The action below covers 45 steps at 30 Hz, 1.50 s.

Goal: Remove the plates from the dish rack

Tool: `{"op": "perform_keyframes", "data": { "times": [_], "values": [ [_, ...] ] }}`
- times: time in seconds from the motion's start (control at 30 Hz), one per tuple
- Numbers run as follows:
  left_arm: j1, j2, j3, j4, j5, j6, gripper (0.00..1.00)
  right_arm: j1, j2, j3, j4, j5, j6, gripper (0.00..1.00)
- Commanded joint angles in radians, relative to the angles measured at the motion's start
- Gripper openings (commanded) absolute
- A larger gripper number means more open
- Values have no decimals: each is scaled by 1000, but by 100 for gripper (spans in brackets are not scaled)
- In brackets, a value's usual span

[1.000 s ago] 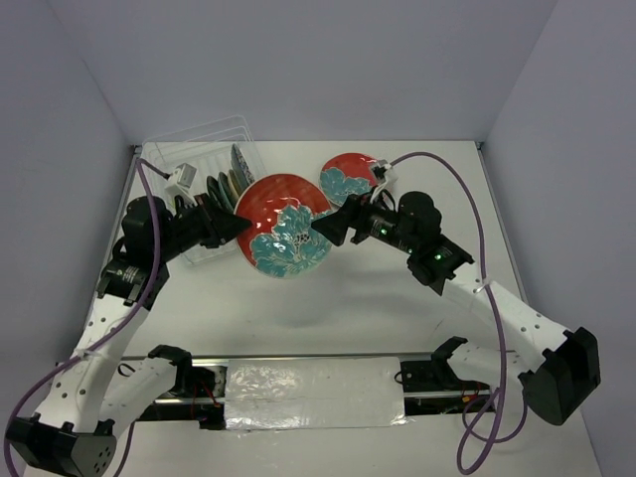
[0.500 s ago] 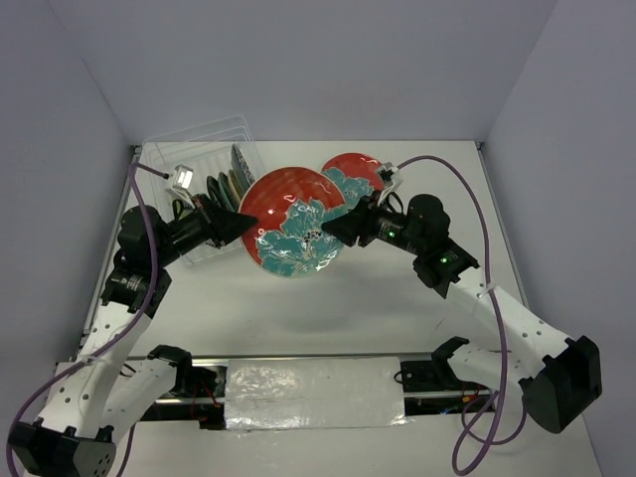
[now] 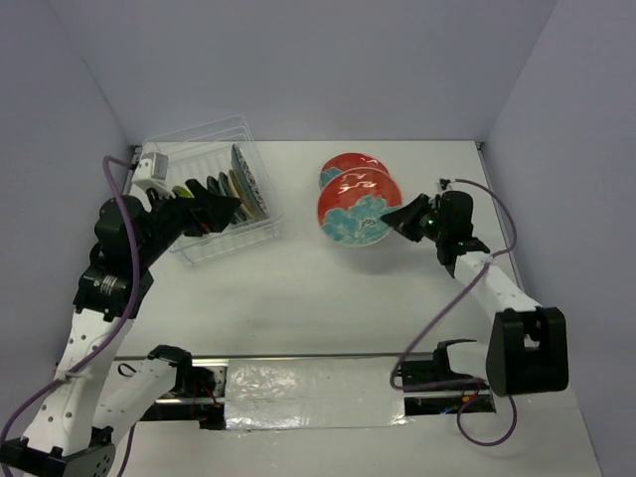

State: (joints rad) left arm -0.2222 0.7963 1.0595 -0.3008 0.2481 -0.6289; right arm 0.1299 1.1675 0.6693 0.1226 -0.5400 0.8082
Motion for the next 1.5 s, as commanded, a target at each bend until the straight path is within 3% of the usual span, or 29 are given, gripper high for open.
{"op": "perform_keyframes", "data": {
  "times": [0.0,0.3,0.63,0.83,0.87,1.07,1.2,1.23,1.3,1.33,1.47],
  "values": [
    [0,-49,8,-176,-184,147,99,-119,88,84,126,141,115,0],
    [0,-83,-90,-190,-144,245,100,-202,598,433,158,22,97,0],
    [1,-103,-213,-132,-107,227,100,-178,813,636,135,-69,114,1],
    [3,-92,-243,-107,-89,216,99,-99,891,808,-142,-9,-29,27],
    [3,-94,-243,-110,-93,218,99,-96,880,805,-156,12,-35,39],
    [4,-109,-234,-130,-110,225,100,-76,805,782,-314,259,-79,60],
    [3,-109,-231,-141,-110,227,100,-40,825,907,-490,421,-174,76],
    [3,-108,-228,-144,-113,227,100,-15,834,940,-530,448,-200,87],
    [3,-103,-224,-153,-118,225,100,8,854,1008,-621,503,-253,88],
    [3,-100,-217,-158,-122,224,99,19,854,1016,-632,547,-267,100],
    [3,-75,-191,-176,-150,201,100,27,871,1029,-659,545,-271,100]
  ]
}}
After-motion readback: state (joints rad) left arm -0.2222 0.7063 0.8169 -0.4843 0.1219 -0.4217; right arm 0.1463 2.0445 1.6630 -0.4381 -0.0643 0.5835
